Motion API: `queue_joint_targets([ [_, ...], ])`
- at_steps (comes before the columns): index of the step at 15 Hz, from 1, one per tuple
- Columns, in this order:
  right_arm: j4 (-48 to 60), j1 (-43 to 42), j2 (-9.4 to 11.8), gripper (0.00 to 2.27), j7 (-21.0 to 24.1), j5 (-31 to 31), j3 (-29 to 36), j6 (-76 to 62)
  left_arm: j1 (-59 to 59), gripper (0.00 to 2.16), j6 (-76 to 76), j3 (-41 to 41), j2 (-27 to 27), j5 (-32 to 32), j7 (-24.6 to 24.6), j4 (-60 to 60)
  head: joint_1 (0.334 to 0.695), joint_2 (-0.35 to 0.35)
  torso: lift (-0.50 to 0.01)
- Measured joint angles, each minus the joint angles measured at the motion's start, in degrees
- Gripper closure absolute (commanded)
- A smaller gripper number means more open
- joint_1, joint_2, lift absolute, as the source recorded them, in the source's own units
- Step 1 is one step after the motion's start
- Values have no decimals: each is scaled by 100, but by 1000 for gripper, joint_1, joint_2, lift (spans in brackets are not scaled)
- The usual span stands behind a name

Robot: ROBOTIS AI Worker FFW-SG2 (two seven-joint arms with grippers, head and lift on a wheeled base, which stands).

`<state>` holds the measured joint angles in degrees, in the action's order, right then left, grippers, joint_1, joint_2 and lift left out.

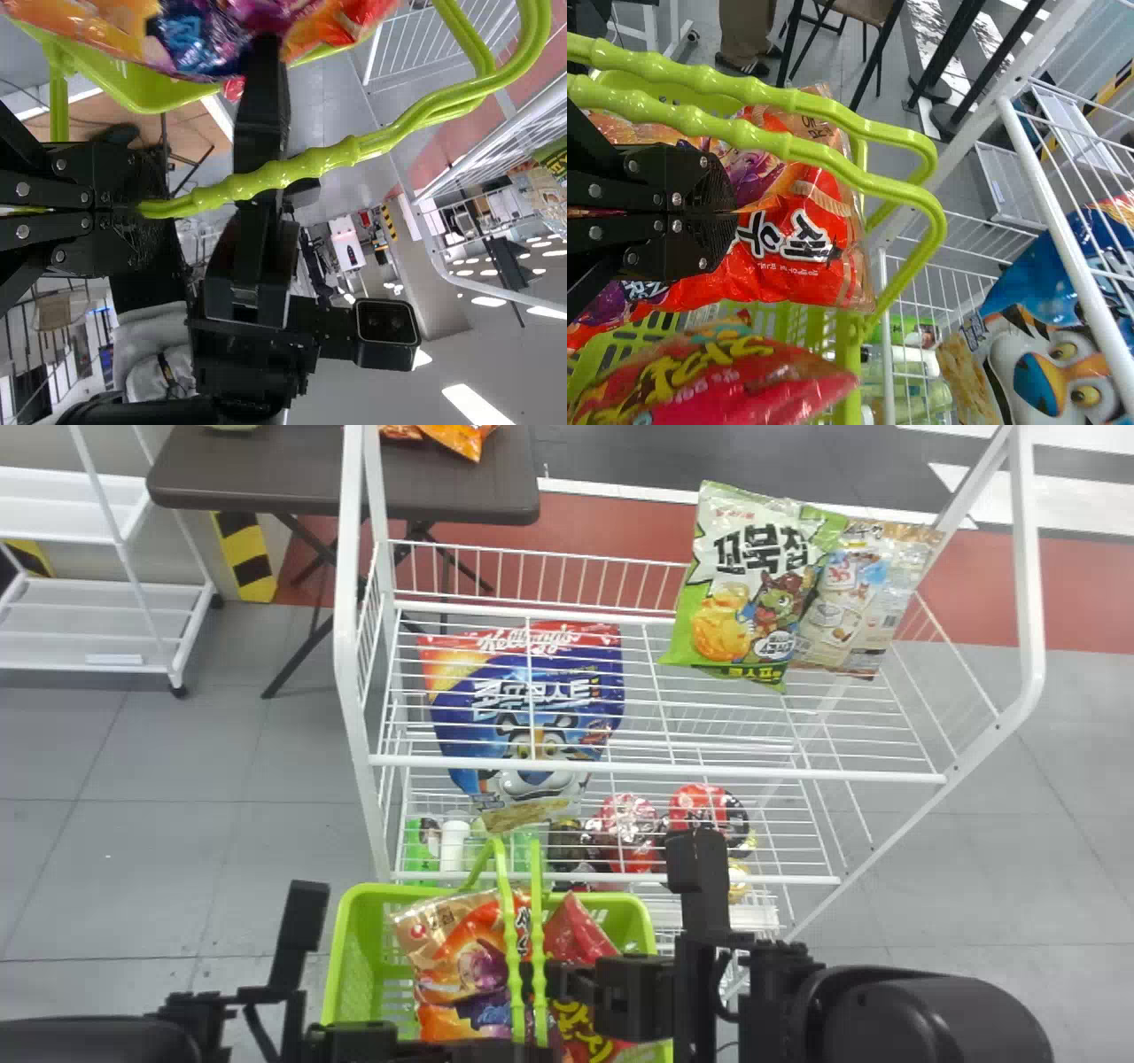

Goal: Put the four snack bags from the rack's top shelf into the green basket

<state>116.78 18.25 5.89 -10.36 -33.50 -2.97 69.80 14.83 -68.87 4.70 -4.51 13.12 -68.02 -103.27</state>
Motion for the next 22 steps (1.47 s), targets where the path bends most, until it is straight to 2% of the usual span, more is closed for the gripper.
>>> queue_joint_targets([
  [1,-81,-2,0,1116,23,29,-48,-73,-4,2125,-6,8,-2,-2,0,-1,695,-120,0],
  [2,-138,-20,3,22,40,86,-69,-101,-4,2121,-13,11,-9,-1,-1,-9,695,-120,0],
  [9,29,-44,187,53,-46,423,182,52,9,2121,-60,-9,-15,9,23,-62,695,-201,0],
  [12,207,-26,218,53,5,710,373,-839,3,2121,-86,-4,0,-1,26,-62,695,-240,0],
  [15,-125,-384,205,63,347,1308,411,-2616,1,2121,-88,-1,13,-18,36,-45,695,-290,0],
  [18,-1049,-1153,200,90,911,1601,390,-4446,-13,2125,-88,40,20,-45,52,-9,695,-322,0],
  [22,-2081,-2027,121,97,1898,2070,361,-5494,2,2121,-88,22,-8,-53,39,8,695,-350,0],
])
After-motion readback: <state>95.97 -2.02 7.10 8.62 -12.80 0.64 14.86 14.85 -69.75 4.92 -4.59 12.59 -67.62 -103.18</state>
